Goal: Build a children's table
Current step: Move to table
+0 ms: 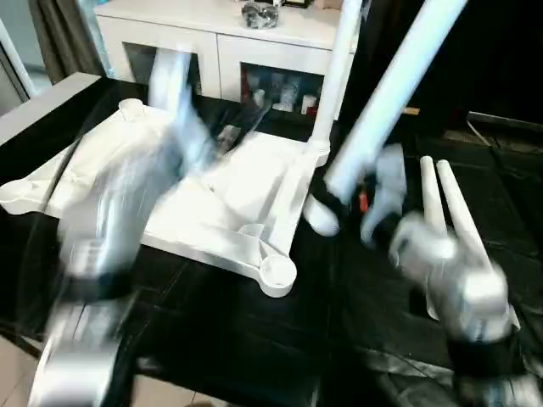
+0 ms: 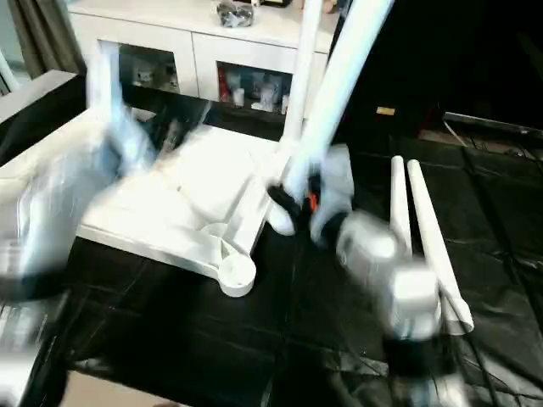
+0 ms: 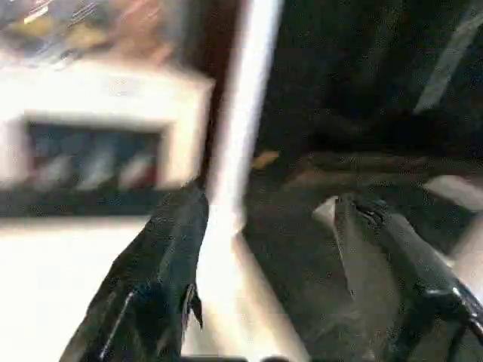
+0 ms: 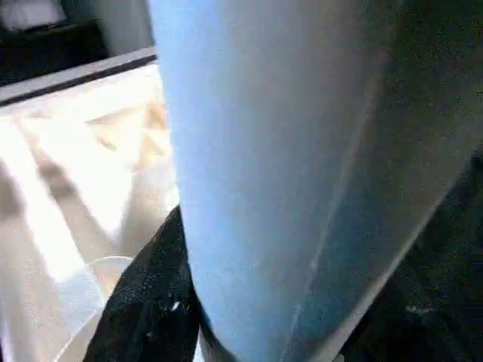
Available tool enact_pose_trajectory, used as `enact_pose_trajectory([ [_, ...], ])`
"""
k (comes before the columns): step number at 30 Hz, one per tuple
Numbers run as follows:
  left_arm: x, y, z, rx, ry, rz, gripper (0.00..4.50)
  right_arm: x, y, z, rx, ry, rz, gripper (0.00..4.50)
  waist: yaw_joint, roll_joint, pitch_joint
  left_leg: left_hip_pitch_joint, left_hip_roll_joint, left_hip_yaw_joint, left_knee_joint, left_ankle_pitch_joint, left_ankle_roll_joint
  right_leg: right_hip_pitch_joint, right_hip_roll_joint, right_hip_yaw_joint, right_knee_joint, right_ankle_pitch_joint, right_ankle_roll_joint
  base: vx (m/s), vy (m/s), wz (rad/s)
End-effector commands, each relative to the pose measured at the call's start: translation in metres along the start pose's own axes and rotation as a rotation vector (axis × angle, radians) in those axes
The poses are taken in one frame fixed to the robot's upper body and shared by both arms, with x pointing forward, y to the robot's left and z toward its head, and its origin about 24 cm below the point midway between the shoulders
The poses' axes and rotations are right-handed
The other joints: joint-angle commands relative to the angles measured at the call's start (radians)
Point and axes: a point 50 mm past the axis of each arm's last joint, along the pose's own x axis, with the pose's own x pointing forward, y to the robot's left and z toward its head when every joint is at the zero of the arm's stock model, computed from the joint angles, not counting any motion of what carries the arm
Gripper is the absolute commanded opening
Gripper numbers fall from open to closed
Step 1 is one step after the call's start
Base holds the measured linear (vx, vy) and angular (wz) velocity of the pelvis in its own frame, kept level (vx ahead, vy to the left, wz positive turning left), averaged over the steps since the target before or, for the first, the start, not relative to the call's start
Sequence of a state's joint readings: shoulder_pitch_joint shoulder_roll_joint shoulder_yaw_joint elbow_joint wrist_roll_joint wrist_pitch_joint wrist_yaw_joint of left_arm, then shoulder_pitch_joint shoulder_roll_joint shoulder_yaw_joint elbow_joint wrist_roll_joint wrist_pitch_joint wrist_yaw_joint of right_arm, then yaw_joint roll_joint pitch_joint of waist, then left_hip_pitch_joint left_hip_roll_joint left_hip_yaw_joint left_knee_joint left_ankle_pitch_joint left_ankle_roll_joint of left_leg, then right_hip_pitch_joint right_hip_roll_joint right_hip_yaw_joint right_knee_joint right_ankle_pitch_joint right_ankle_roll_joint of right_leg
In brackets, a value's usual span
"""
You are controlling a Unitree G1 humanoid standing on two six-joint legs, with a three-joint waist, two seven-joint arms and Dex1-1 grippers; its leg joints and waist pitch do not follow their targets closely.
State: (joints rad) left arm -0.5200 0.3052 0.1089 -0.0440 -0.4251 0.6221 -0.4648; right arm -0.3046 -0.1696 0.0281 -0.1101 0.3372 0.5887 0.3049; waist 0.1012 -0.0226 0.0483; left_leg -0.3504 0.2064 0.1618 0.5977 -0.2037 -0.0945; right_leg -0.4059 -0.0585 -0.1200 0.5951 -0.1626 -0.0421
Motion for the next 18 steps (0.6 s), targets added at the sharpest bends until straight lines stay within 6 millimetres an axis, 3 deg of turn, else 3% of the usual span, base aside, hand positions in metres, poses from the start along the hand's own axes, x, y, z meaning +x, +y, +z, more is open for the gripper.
enact_pose_trajectory([
  [1, -0.005, -0.003, 0.003, 0.105, -0.024, 0.046, 3.02, -0.005, -0.005, 0.008, -0.021, -0.058, -0.088, 1.92, -0.003, 0.014, -0.067, 0.001, 0.024, -0.004, -0.068, -0.103, -0.016, 0.063, -0.078, 0.060, -0.072, -0.264, -0.038, 0.000, 0.000, 0.00],
  [3, -0.011, 0.000, -0.007, 0.141, 0.002, 0.085, 3.02, -0.008, -0.006, 0.003, -0.022, -0.055, -0.124, 1.92, -0.005, 0.014, -0.063, 0.009, 0.021, -0.002, -0.069, -0.148, -0.015, 0.058, -0.077, 0.060, -0.083, -0.330, -0.022, 0.000, 0.000, 0.00],
  [5, -0.025, 0.006, -0.035, 0.212, 0.067, 0.182, 3.02, -0.014, -0.006, -0.010, -0.021, -0.040, -0.170, 1.92, -0.010, 0.015, -0.057, 0.004, 0.020, -0.005, -0.075, -0.182, -0.012, 0.058, -0.077, 0.059, -0.094, -0.387, 0.015, 0.000, 0.000, 0.00],
  [7, -0.028, 0.006, -0.044, 0.219, 0.072, 0.214, 3.02, -0.017, -0.006, -0.013, -0.035, -0.067, -0.196, 1.92, -0.014, 0.017, -0.061, 0.004, 0.015, -0.004, -0.072, -0.190, -0.011, 0.058, -0.076, 0.058, -0.097, -0.409, 0.031, 0.000, 0.000, 0.00],
  [8, -0.029, 0.006, -0.048, 0.200, 0.067, 0.227, 3.02, -0.019, -0.007, -0.018, -0.008, -0.066, -0.217, 1.92, -0.011, 0.023, -0.063, 0.002, 0.013, -0.003, -0.070, -0.183, -0.006, 0.058, -0.081, 0.061, -0.096, -0.405, 0.030, 0.000, 0.000, 0.00],
  [10, -0.030, 0.007, -0.051, 0.186, 0.062, 0.257, 3.02, -0.021, -0.008, -0.023, 0.023, -0.064, -0.245, 1.92, -0.006, 0.015, -0.061, -0.003, 0.008, 0.000, -0.069, -0.182, 0.028, 0.063, -0.102, 0.073, -0.098, -0.449, 0.009, 0.000, 0.000, 0.00],
  [11, -0.029, 0.008, -0.052, 0.182, 0.064, 0.274, 3.02, -0.022, -0.009, -0.026, 0.043, -0.059, -0.257, 1.92, -0.001, 0.006, -0.067, 0.032, -0.001, 0.038, -0.037, -0.199, 0.015, 0.037, -0.095, 0.139, -0.104, -0.511, -0.011, 0.000, 0.000, 0.00],
  [12, -0.029, 0.008, -0.052, 0.185, 0.061, 0.283, 3.02, -0.023, -0.009, -0.028, 0.052, -0.058, -0.272, 1.92, 0.009, -0.003, -0.059, 0.016, -0.010, 0.036, -0.029, -0.208, 0.022, 0.053, -0.103, 0.170, -0.106, -0.528, -0.028, 0.000, 0.000, 0.00],
  [13, -0.029, 0.008, -0.052, 0.188, 0.060, 0.292, 3.02, -0.023, -0.009, -0.029, 0.056, -0.056, -0.280, 1.92, 0.030, -0.008, -0.050, 0.033, -0.012, 0.029, 0.017, -0.239, 0.033, 0.042, -0.135, 0.245, -0.135, -0.656, -0.043, -0.013, 0.047, -0.34],
  [14, -0.029, 0.007, -0.053, 0.197, 0.058, 0.298, 3.02, -0.023, -0.009, -0.031, 0.053, -0.053, -0.293, 1.92, 0.052, -0.014, -0.043, 0.017, -0.022, 0.005, 0.059, -0.238, 0.041, 0.062, -0.159, 0.329, -0.152, -0.749, -0.068, -0.019, 0.087, -0.42],
  [15, -0.029, 0.007, -0.054, 0.199, 0.058, 0.298, 3.02, -0.023, -0.009, -0.031, 0.050, -0.052, -0.295, 1.92, 0.052, -0.014, -0.043, 0.017, -0.022, 0.005, 0.059, -0.238, 0.041, 0.062, -0.159, 0.329, -0.152, -0.749, -0.068, -0.019, 0.087, -0.42],
  [16, -0.029, 0.007, -0.054, 0.206, 0.057, 0.302, 3.02, -0.023, -0.009, -0.031, 0.044, -0.052, -0.298, 1.92, 0.064, -0.015, -0.040, -0.005, -0.044, -0.039, 0.092, -0.223, 0.033, 0.073, -0.132, 0.396, -0.151, -0.735, -0.115, -0.026, 0.153, -0.51],
  [17, -0.029, 0.007, -0.054, 0.206, 0.057, 0.302, 3.02, -0.023, -0.009, -0.031, 0.044, -0.052, -0.298, 1.92, 0.062, -0.015, -0.041, -0.007, -0.056, -0.048, 0.098, -0.223, 0.031, 0.072, -0.113, 0.410, -0.148, -0.711, -0.123, -0.045, 0.206, -0.49],
  [18, -0.030, 0.008, -0.054, 0.233, 0.060, 0.319, 3.02, -0.023, -0.008, -0.031, 0.045, -0.063, -0.302, 1.92, 0.052, 0.004, -0.041, 0.023, -0.075, -0.058, 0.065, -0.206, 0.052, 0.032, -0.033, 0.418, -0.147, -0.668, -0.092, -0.045, 0.206, -0.49],
])
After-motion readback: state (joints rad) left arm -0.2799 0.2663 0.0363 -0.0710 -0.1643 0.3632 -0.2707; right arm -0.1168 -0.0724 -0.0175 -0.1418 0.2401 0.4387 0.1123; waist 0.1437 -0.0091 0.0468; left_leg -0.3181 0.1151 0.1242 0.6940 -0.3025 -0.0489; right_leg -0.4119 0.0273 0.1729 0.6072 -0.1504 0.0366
